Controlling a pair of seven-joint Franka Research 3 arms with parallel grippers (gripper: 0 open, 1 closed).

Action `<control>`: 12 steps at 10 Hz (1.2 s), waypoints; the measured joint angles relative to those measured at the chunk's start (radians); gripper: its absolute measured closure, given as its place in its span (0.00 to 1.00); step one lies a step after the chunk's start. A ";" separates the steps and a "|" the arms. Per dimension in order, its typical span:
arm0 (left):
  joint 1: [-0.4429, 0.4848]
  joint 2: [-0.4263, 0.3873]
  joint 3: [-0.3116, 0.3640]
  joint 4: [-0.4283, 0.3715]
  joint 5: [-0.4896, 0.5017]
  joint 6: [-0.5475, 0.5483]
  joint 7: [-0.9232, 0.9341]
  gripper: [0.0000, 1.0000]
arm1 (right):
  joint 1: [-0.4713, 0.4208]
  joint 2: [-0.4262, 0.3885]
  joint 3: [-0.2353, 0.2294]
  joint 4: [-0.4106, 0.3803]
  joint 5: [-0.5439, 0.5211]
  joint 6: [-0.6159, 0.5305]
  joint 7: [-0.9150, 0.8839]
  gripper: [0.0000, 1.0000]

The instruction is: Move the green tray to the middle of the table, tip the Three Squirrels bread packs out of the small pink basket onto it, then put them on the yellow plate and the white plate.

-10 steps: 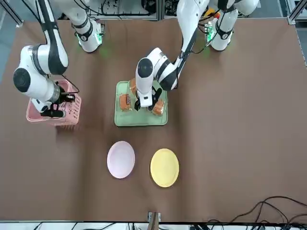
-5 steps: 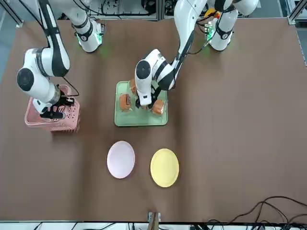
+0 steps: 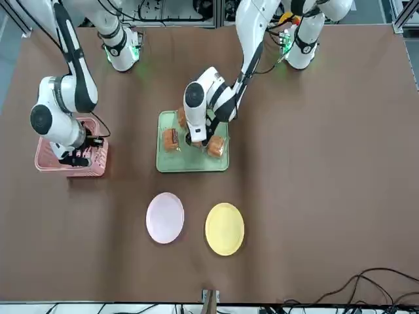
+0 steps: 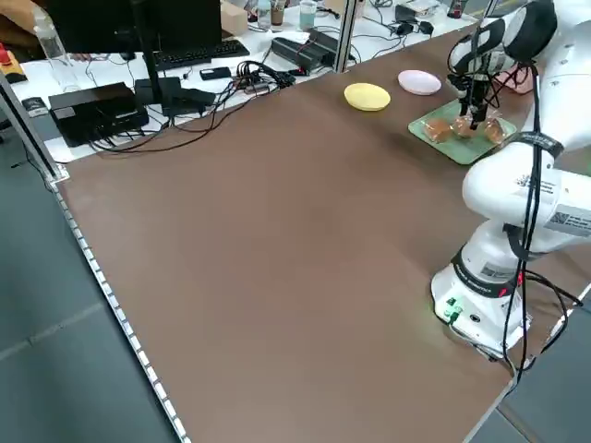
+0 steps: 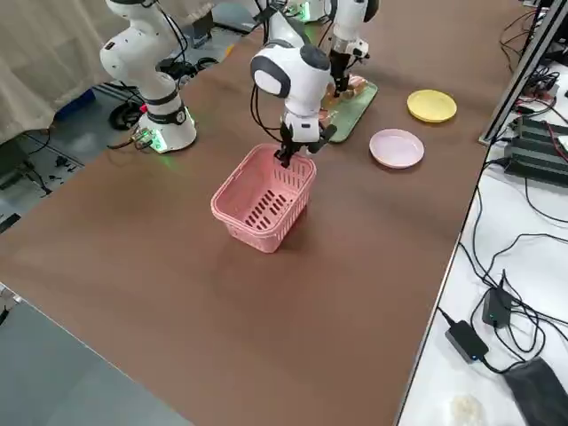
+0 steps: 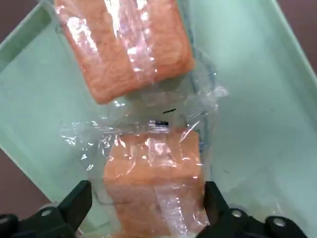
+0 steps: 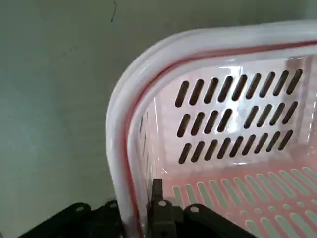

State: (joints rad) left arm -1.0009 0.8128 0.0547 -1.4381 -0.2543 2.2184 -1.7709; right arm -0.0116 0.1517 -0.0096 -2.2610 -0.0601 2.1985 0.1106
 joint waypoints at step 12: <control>0.012 -0.070 0.032 0.026 0.015 -0.080 0.174 0.48 | -0.006 -0.030 -0.039 0.872 0.075 -0.789 -0.018 0.02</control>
State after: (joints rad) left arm -0.9889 0.7424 0.0871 -1.4120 -0.2397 2.1388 -1.5970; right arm -0.0173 0.1212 -0.0487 -1.3887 0.0151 1.4093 0.0924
